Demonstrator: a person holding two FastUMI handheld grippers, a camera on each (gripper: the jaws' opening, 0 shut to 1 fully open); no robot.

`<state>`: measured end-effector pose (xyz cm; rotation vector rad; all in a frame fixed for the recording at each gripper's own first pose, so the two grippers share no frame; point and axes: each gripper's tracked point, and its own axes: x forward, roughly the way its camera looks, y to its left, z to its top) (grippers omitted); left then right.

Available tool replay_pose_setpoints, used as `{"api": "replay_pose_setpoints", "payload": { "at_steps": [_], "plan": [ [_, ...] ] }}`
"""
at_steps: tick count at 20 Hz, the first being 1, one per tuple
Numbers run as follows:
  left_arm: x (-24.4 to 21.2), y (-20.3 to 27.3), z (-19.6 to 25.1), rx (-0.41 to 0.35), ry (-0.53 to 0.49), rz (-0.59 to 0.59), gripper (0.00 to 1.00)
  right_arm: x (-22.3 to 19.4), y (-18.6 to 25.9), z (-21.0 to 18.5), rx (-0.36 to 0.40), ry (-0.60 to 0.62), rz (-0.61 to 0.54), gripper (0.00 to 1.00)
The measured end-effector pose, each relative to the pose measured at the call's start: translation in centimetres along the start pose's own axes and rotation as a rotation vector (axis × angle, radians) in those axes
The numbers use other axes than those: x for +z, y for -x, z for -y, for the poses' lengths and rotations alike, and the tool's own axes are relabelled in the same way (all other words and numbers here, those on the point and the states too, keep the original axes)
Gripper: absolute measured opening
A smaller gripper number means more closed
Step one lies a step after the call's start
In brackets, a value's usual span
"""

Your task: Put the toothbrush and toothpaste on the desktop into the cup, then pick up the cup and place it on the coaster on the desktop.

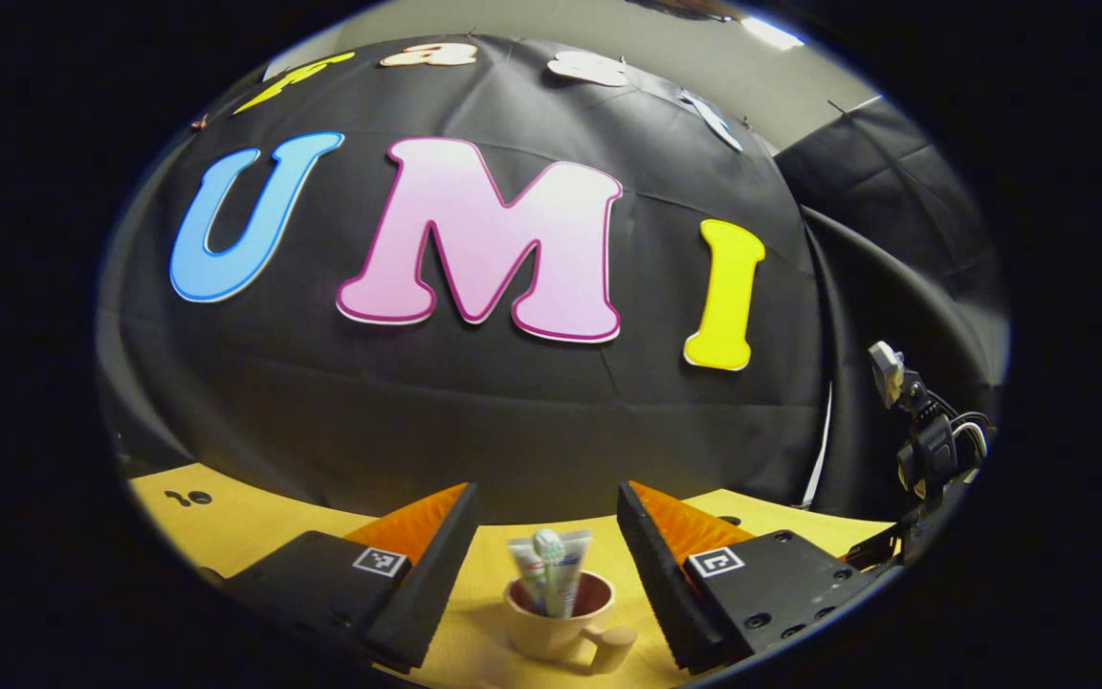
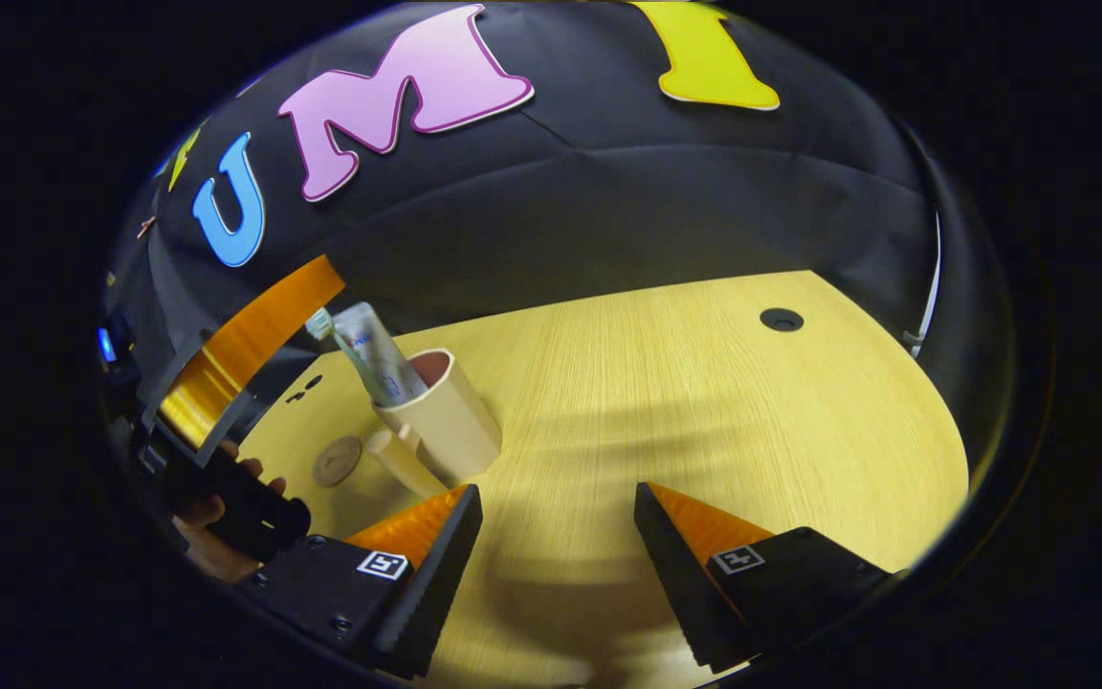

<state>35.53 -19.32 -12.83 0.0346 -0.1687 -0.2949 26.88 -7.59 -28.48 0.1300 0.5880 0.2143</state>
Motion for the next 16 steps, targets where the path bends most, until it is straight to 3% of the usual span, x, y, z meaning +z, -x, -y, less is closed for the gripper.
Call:
{"api": "replay_pose_setpoints", "payload": {
  "at_steps": [4, 9, 14, 16],
  "plan": [
    [0.9, 3.5, -2.7, 0.061, 0.013, -0.035, 0.96, 3.2, 0.0, -2.2, 0.013, -0.011, 0.029, 0.98],
    [0.0, 9.4, -7.3, 0.165, 0.019, -0.128, 0.97, 5.0, -0.5, -5.8, 0.036, -0.025, -0.025, 0.98],
    [-0.4, 15.6, -10.2, 0.209, 0.022, -0.197, 0.97, 4.9, -1.3, -8.7, 0.050, 0.021, -0.146, 0.98],
    [-0.5, 17.8, -11.5, 0.234, 0.021, -0.221, 0.97, 4.1, -1.7, -8.3, 0.009, 0.027, -0.225, 0.98]
  ]
}}
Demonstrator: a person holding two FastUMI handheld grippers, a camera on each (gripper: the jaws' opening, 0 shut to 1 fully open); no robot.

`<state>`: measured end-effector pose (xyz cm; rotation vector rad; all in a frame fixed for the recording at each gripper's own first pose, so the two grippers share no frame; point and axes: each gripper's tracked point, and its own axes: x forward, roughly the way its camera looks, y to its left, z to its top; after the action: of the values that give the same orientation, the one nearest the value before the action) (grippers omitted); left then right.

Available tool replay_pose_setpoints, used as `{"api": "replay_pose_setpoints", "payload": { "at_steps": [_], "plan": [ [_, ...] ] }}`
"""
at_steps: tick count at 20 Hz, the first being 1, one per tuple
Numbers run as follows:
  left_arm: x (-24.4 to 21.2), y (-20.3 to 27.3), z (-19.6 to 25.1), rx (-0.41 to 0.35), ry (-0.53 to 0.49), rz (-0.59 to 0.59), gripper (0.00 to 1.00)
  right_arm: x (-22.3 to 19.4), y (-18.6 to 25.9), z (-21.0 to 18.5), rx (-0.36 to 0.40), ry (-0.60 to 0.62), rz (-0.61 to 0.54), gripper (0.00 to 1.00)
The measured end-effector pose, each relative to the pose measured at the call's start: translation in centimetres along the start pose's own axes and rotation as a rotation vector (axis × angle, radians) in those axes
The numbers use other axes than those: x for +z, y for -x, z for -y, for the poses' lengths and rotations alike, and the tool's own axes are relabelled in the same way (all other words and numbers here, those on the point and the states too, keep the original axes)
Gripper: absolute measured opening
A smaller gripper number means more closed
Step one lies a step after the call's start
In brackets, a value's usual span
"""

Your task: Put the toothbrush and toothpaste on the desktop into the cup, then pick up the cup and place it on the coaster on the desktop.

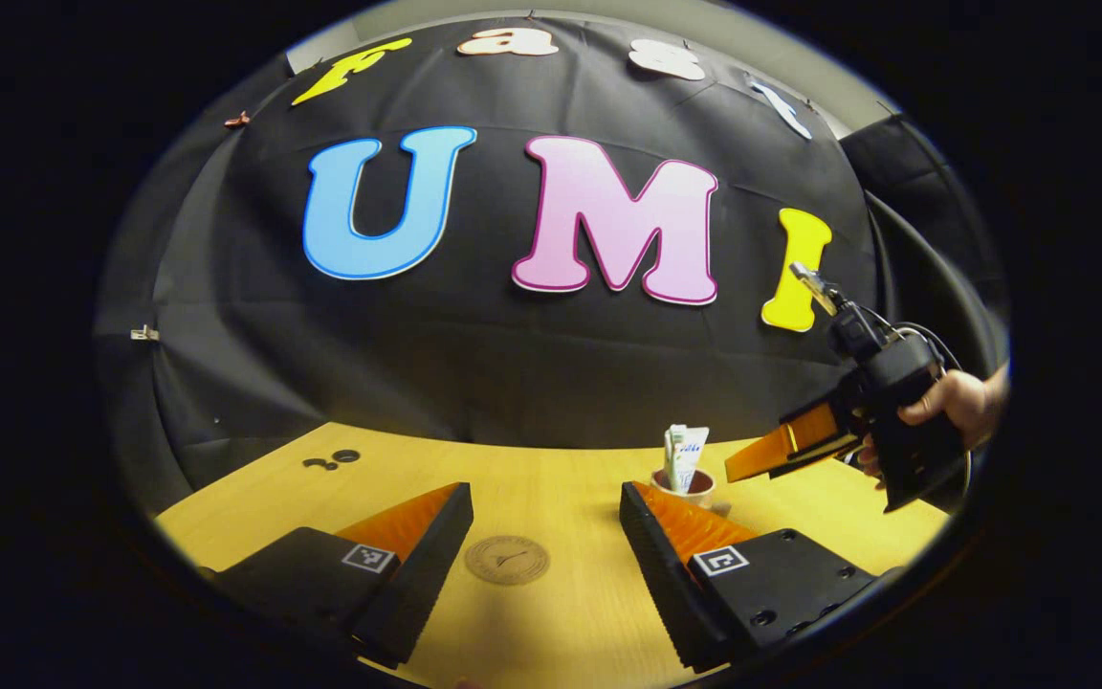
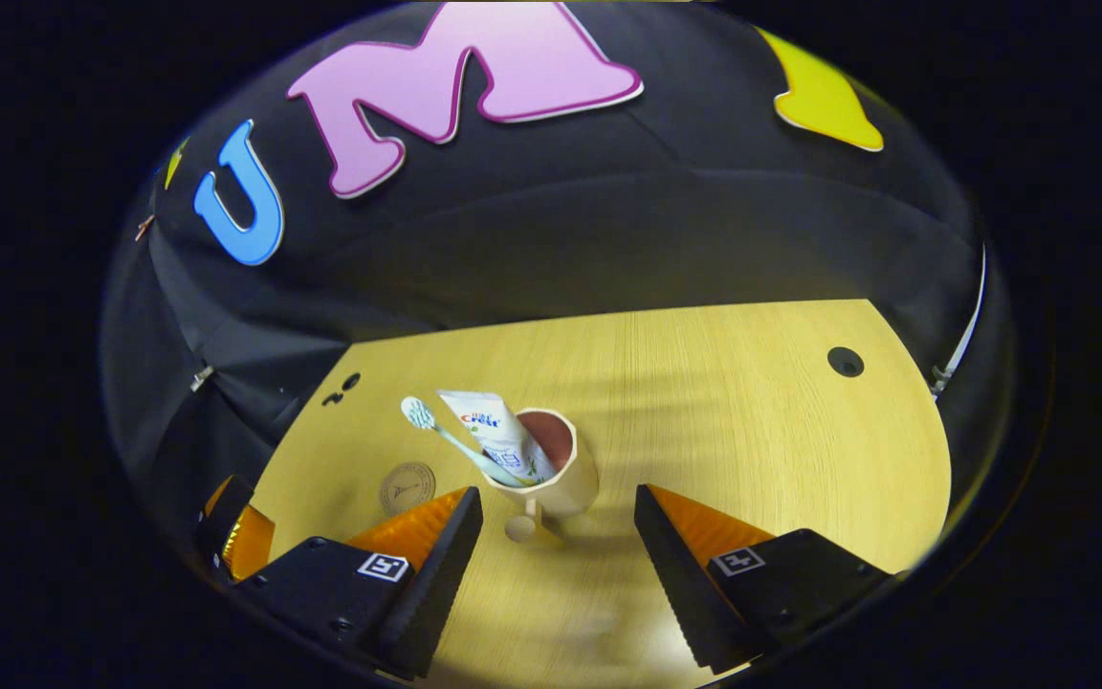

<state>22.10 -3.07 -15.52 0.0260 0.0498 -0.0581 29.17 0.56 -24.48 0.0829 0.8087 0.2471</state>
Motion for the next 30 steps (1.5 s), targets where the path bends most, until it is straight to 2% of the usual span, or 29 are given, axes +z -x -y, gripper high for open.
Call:
{"api": "replay_pose_setpoints", "payload": {
  "at_steps": [3, 6, 11, 14, 20, 21, 22, 25, 26, 27, 30],
  "plan": [
    [-1.5, 2.8, -2.6, 0.039, 0.019, -0.051, 0.98, 0.0, -0.5, 0.1, -0.021, -0.004, -0.055, 0.98],
    [-2.9, 5.3, -5.5, 0.093, 0.058, -0.093, 0.98, -1.7, -1.6, -1.5, 0.009, 0.005, -0.182, 0.98],
    [-5.3, 10.1, -9.9, 0.183, 0.091, -0.166, 0.98, -3.8, -3.8, -1.4, -0.011, 0.130, -0.345, 0.97],
    [-6.7, 12.0, -11.5, 0.206, 0.113, -0.211, 0.98, -4.9, -5.3, -2.4, -0.009, 0.115, -0.423, 0.98],
    [-8.3, 13.4, -12.5, 0.226, 0.127, -0.253, 0.98, -6.6, -8.2, -2.9, -0.028, 0.054, -0.514, 0.96],
    [-8.6, 13.5, -12.5, 0.227, 0.136, -0.258, 0.98, -6.5, -8.6, -2.7, -0.039, 0.060, -0.518, 0.87],
    [-8.7, 13.5, -12.4, 0.227, 0.142, -0.262, 0.98, -6.6, -8.9, -2.4, -0.050, 0.071, -0.521, 0.96],
    [-9.1, 13.6, -11.8, 0.219, 0.143, -0.275, 0.98, -7.0, -9.3, -2.3, -0.059, 0.059, -0.549, 0.94],
    [-9.1, 13.5, -11.5, 0.208, 0.142, -0.274, 0.98, -7.0, -9.4, -2.3, -0.059, 0.052, -0.554, 0.99],
    [-9.3, 13.6, -11.2, 0.201, 0.141, -0.274, 0.98, -7.1, -9.5, -2.4, -0.059, 0.060, -0.558, 0.88],
    [-9.5, 13.6, -10.4, 0.184, 0.148, -0.280, 0.98, -6.9, -9.5, -2.2, -0.061, 0.076, -0.550, 0.84]
  ]
}}
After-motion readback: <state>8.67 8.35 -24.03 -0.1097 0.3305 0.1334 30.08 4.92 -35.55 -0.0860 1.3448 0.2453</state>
